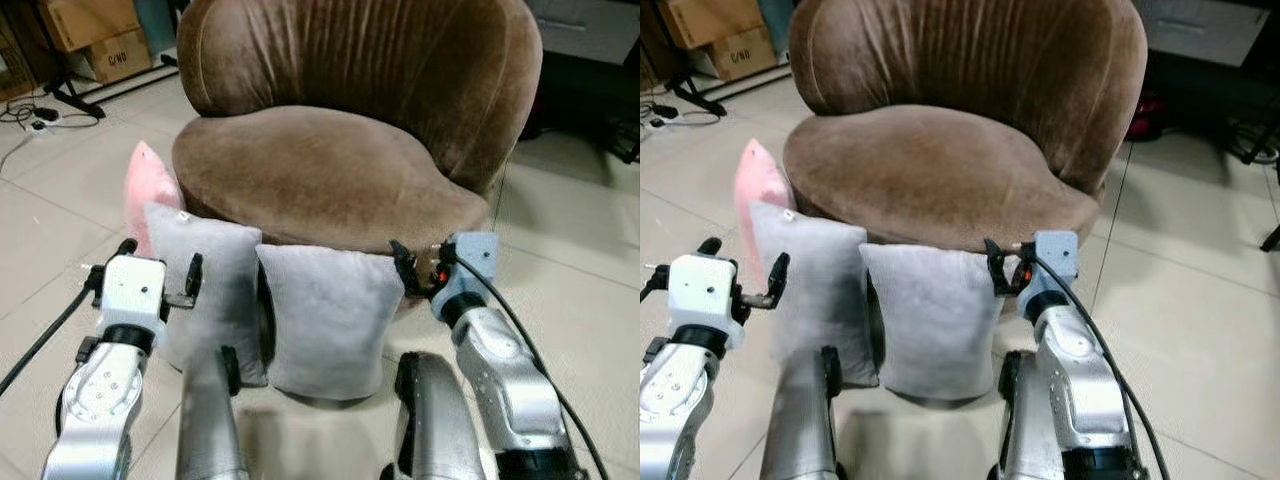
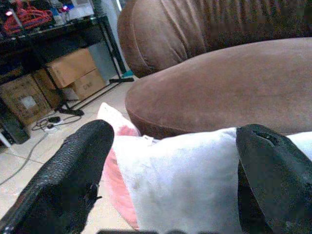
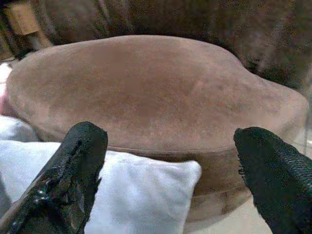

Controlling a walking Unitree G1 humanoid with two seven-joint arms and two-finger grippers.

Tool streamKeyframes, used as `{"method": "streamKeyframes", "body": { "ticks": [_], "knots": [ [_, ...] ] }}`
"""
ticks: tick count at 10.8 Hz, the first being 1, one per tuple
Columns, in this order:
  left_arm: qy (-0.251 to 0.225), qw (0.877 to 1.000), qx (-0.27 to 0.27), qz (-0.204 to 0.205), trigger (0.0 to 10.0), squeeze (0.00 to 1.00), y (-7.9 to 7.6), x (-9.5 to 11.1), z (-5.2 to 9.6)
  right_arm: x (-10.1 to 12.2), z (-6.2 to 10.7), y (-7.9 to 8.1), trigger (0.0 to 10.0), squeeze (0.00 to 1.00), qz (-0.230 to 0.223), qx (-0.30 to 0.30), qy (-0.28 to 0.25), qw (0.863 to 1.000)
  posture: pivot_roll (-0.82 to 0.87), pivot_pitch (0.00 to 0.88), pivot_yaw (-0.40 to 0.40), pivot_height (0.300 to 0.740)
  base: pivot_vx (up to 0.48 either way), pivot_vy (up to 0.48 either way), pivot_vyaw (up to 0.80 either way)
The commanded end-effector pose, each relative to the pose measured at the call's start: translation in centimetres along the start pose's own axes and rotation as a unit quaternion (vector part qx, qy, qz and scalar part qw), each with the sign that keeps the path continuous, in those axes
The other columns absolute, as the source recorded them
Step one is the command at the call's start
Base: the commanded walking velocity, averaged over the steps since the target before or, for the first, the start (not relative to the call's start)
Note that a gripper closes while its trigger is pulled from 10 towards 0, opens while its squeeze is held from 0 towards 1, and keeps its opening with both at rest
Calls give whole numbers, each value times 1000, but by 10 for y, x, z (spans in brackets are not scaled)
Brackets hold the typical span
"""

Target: Move the pillow to the sofa from floor

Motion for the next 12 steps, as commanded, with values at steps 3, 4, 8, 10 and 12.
{"method": "streamKeyframes", "body": {
  "ticks": [3, 4, 8, 10, 12],
  "knots": [
    [-3, 1000, -13, 9, 10000, 0, -4, 0, 0, 0, 1, -6, 10000, 0, 6, -10, -2, 1000, -76, 0, -23, 423, 187, 0, -263],
    [-3, 1000, -14, 10, 10000, 0, -5, 1, 2, 3, 1, -3, 10000, 0, 39, 5, -5, 999, -75, 0, -24, 423, 292, 0, 800],
    [-5, 1000, -15, 11, 10000, 0, -6, 2, 3, 2, 1, -5, 10000, 0, 17, -8, -3, 1000, -73, 0, -29, 423, 295, 0, 600],
    [-2, 1000, -10, -3, 10000, 0, -5, 1, 2, -5, 0, -11, 10000, 0, 28, -22, 15, 999, -71, 0, -30, 423, 133, 0, 0],
    [-1, 1000, -15, -2, 10000, 0, -6, 1, 0, -5, -1, -13, 10000, 0, 22, -23, 16, 999, -70, 0, -30, 423, 0, 0, 0]
  ]
}}
Point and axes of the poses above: a point about 5 cm out from each wrist's last joint towards the gripper, its own z axis pointing back from the gripper into the wrist, its own x axis along the axis of the wrist's last joint, y = z × x, the point moved 4 cm from there along -z, pointing out of the wrist towards the gripper, and after that the axes turned 11 degrees about z, right-handed, at the moved point
